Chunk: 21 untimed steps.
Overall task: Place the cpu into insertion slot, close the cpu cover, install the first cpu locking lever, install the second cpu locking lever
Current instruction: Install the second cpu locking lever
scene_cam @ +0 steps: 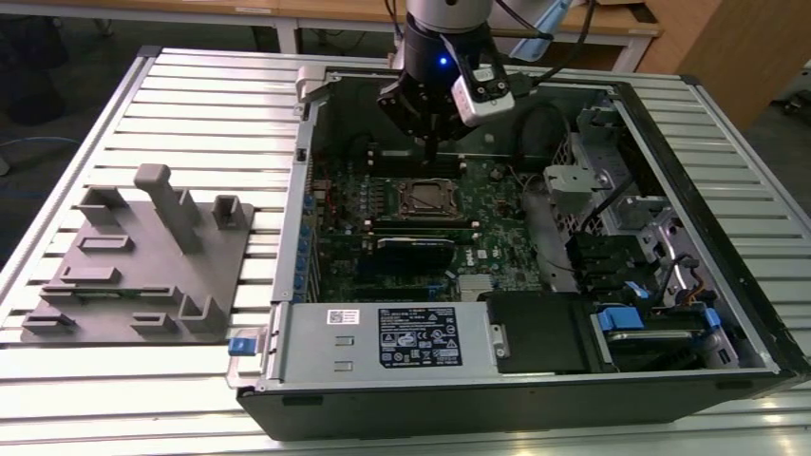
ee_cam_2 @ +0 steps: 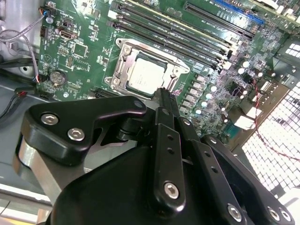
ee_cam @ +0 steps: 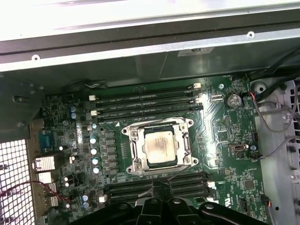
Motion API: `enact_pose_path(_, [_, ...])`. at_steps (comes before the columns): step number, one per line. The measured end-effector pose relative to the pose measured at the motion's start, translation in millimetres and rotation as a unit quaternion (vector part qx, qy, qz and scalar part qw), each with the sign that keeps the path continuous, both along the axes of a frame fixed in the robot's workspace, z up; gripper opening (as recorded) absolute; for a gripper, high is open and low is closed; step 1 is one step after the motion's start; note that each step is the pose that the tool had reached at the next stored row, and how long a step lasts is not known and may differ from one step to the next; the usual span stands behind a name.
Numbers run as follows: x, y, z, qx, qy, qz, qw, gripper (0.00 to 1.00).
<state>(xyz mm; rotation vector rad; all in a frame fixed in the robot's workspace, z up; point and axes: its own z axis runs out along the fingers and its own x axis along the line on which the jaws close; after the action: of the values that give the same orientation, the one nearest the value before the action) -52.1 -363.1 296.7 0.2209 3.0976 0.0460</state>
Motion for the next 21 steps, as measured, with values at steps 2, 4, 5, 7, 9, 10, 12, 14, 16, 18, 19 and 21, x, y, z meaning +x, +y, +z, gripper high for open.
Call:
enact_pose_path(2, [0.0, 0.0, -0.4, -0.0004, 0.0001, 0.0, 1.0, 0.1])
enact_pose_path(4, [-0.1, 0.0, -0.9, -0.0004, 0.0, 0.0, 1.0, 0.1])
enact_pose_path(5, [-0.1, 0.0, -1.3, -0.0003, -0.0001, 0.0, 1.0, 0.1])
enact_pose_path(7, [-0.1, 0.0, -2.1, -0.0003, 0.0, 0.0, 1.0, 0.1])
enact_pose_path(9, [-0.2, 0.0, -3.0, -0.0004, 0.0, 0.0, 1.0, 0.1])
enact_pose_path(10, [-0.2, 0.0, -3.4, -0.0004, 0.0, 0.0, 1.0, 0.1])
enact_pose_path(12, [-0.3, 0.0, -4.3, -0.0004, 0.0, 0.0, 1.0, 0.1])
enact_pose_path(14, [-0.5, 0.0, -5.7, -0.0005, -0.0001, 0.0, 1.0, 0.1])
enact_pose_path(16, [-0.5, 0.0, -5.8, -0.0006, 0.0, 0.0, 1.0, 0.1])
enact_pose_path(18, [-0.5, 0.0, -6.0, -0.0005, -0.0001, 0.0, 1.0, 0.1])
enact_pose_path(19, [-0.5, 0.0, -6.0, -0.0005, -0.0001, 0.0, 1.0, 0.1])
enact_pose_path(21, [-0.5, 0.0, -6.2, -0.0005, -0.0001, 0.0, 1.0, 0.1])
